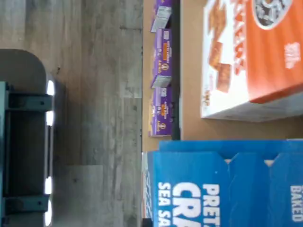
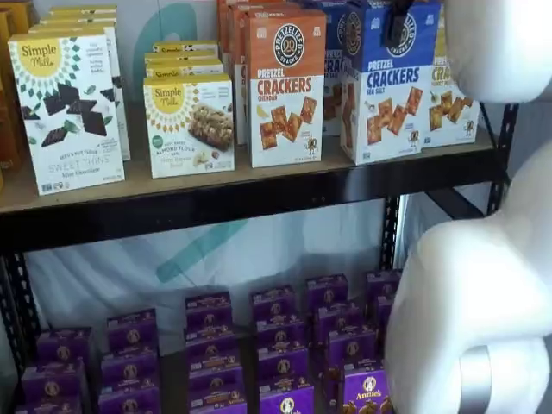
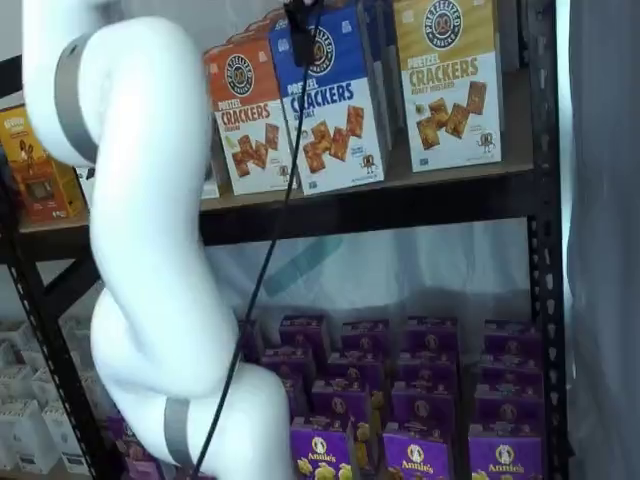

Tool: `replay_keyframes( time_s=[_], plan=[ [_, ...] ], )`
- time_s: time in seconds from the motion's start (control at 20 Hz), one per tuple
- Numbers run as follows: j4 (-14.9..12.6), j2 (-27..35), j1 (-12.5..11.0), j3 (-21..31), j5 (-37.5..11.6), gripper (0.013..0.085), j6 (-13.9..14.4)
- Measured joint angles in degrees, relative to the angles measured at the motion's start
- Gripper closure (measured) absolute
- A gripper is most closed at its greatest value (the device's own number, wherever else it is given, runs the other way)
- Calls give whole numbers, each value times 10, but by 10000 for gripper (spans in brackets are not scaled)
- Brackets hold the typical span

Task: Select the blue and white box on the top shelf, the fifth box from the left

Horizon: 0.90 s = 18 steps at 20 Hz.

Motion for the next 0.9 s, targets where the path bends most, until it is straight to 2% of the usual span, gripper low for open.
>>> replay_keyframes(
  time_s=[0.3,0.9],
  plan=[
    [11,-47,-8,33,26,370,-1],
    [2,-173,-2,182,24,370,-1]
  ],
)
